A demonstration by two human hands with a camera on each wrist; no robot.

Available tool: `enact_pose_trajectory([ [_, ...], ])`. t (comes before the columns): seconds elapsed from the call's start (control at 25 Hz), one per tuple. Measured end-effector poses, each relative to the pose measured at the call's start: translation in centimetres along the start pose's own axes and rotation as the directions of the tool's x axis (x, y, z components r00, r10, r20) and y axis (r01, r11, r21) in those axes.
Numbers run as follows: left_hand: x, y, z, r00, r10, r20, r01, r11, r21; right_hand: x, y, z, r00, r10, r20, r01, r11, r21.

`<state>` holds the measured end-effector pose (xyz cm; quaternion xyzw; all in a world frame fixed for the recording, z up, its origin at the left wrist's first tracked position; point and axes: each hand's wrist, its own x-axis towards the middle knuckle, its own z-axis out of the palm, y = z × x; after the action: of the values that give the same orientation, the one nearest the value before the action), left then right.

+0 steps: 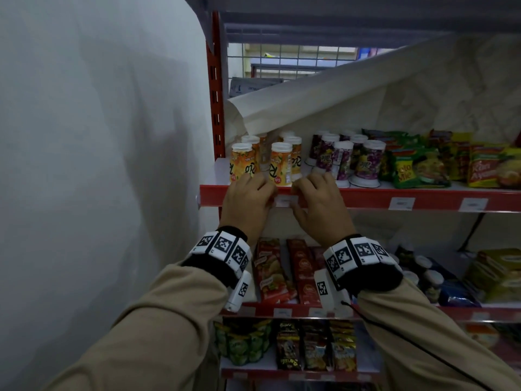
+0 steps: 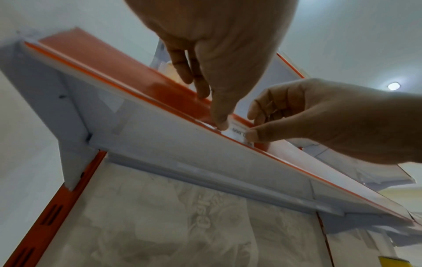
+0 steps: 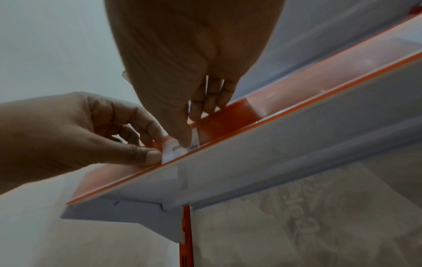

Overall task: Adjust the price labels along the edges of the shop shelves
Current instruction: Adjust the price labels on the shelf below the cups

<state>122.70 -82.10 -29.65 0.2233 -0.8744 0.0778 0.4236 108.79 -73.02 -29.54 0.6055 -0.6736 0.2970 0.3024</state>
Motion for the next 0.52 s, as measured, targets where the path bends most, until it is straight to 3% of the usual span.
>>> enact_pose_trajectory([
  [0.24,-0.5,-0.1,0.7,0.998,-0.01,-0.067,-0.001,0.987,-0.159,0.4,-0.7,-0.2,0.994,-0.033,0.107,0.031,0.999,0.017],
  [0.52,-0.6,-0.2,0.8,0.997,-0.079,-0.008,0.074,0.964,-0.256,0.9,-1.3,0.2,0.974,0.034,0.224,-0.004,0.991,-0.136],
])
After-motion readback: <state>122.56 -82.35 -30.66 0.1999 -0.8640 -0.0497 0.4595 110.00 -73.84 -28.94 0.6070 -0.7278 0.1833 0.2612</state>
